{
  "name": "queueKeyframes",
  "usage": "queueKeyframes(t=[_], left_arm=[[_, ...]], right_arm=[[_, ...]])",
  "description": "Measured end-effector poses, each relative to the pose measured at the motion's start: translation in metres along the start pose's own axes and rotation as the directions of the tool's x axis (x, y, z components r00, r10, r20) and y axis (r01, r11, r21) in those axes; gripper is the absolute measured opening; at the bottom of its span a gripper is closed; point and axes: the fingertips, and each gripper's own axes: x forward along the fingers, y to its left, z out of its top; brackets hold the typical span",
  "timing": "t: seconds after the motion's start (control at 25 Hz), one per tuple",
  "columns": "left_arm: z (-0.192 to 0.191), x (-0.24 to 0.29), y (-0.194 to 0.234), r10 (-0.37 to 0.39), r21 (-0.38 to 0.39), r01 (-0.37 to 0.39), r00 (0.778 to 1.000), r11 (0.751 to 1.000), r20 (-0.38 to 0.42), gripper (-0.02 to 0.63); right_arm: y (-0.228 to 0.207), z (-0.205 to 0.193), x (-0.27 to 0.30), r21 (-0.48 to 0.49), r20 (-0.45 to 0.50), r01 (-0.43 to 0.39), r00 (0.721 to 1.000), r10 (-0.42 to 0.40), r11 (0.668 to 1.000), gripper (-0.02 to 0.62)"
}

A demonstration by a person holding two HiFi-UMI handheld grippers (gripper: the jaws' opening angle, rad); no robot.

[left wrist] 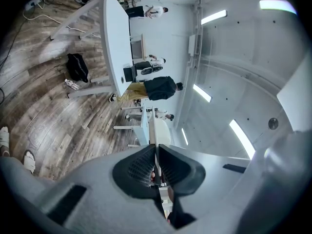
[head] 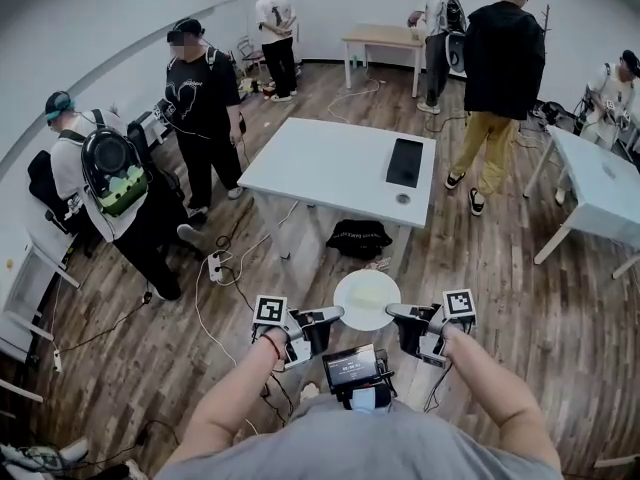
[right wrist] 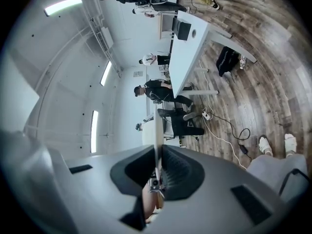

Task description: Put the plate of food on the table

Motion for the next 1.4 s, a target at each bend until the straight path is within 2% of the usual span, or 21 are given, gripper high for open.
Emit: queueKeyframes(t=[0.16,0.4,0.48,0.64,0.84,1.2,1.4], left_arm=[[0.008,0.009,-0.015,0.003,-0.011,-0.002,1.000,1.000,0.010,0.035],[0.008,0.007,-0.004,0.008,-0.015,-0.007,1.000,1.000,0.015,0.035],[0.017,0.015,-0.003,0.007,-0.011,-0.007,1.000,1.000,0.014,0.035],[0.052,0.041,0.005,0.018,-0.031,-0.017,1.000,0.999,0.017,0.035],[0.089,0.047,0.009,0.006,-0.045,-0.006,1.000,0.999,0.014,0.035],[0.197,0.058,0.009,-0.005,-0.028,0.005,1.000,1.000,0.004,0.035],[0.247,0.056,0.005,-0.008,-0.015,0.008,1.000,1.000,0.003,0.035]], right_arm=[[0.014,0.010,-0.003,0.009,-0.005,-0.001,1.000,0.001,1.000,0.043],[0.006,0.009,-0.001,0.009,-0.006,0.002,1.000,-0.002,1.000,0.043],[0.005,0.022,0.000,0.005,-0.007,0.001,1.000,-0.001,1.000,0.043],[0.004,0.066,0.003,0.022,-0.010,0.014,1.000,-0.014,1.000,0.043],[0.008,0.098,0.023,0.020,-0.008,0.032,0.999,-0.032,0.999,0.043],[0.022,0.188,0.083,-0.017,0.017,0.043,0.999,-0.042,0.999,0.043],[0.032,0.220,0.115,-0.021,0.043,0.037,0.998,-0.036,0.999,0.043]])
